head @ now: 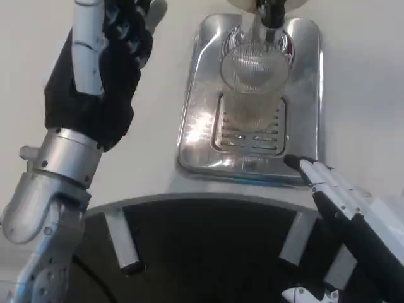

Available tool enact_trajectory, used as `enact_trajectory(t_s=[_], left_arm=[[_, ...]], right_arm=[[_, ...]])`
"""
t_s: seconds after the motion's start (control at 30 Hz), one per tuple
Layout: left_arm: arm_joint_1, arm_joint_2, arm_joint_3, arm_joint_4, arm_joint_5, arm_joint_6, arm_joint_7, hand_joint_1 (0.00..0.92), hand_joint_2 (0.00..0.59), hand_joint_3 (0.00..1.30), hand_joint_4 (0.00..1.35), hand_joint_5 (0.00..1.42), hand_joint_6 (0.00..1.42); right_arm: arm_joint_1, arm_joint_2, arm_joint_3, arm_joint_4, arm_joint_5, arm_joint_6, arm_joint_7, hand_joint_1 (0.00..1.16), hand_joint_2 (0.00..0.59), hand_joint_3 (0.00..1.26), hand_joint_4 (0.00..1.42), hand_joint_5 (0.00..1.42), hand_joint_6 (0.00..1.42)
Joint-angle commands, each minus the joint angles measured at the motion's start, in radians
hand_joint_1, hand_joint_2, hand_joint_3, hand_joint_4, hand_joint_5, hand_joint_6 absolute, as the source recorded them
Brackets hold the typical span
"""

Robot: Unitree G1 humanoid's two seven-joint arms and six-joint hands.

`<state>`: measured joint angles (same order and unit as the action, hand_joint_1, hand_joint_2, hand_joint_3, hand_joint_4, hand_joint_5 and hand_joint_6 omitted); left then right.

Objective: Grasp the cup under the faucet to collect the drink, then remove the cup.

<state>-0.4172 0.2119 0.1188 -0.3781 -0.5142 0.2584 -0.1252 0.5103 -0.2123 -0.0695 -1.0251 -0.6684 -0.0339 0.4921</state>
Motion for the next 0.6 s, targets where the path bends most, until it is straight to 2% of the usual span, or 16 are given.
enact_trajectory(t_s=[0.03, 0.2, 0.6], left_arm=[[-0.038, -0.001, 0.012, -0.069, -0.072, 0.105, 0.017, 0.000, 0.202, 0.00, 0.00, 0.00, 0.00], [-0.076, -0.005, 0.004, -0.100, -0.091, 0.153, 0.017, 0.000, 0.216, 0.00, 0.00, 0.00, 0.00], [-0.149, -0.044, -0.090, -0.049, -0.053, 0.172, -0.017, 0.000, 0.224, 0.00, 0.00, 0.00, 0.00]], right_arm=[[-0.004, -0.001, 0.014, 0.012, -0.014, 0.009, -0.017, 0.64, 0.314, 0.01, 0.00, 0.00, 0.08], [0.001, 0.002, 0.019, 0.012, -0.021, 0.011, -0.029, 0.63, 0.313, 0.01, 0.00, 0.00, 0.07], [0.013, 0.009, 0.023, 0.014, -0.026, 0.013, -0.047, 0.61, 0.318, 0.00, 0.00, 0.00, 0.06]])
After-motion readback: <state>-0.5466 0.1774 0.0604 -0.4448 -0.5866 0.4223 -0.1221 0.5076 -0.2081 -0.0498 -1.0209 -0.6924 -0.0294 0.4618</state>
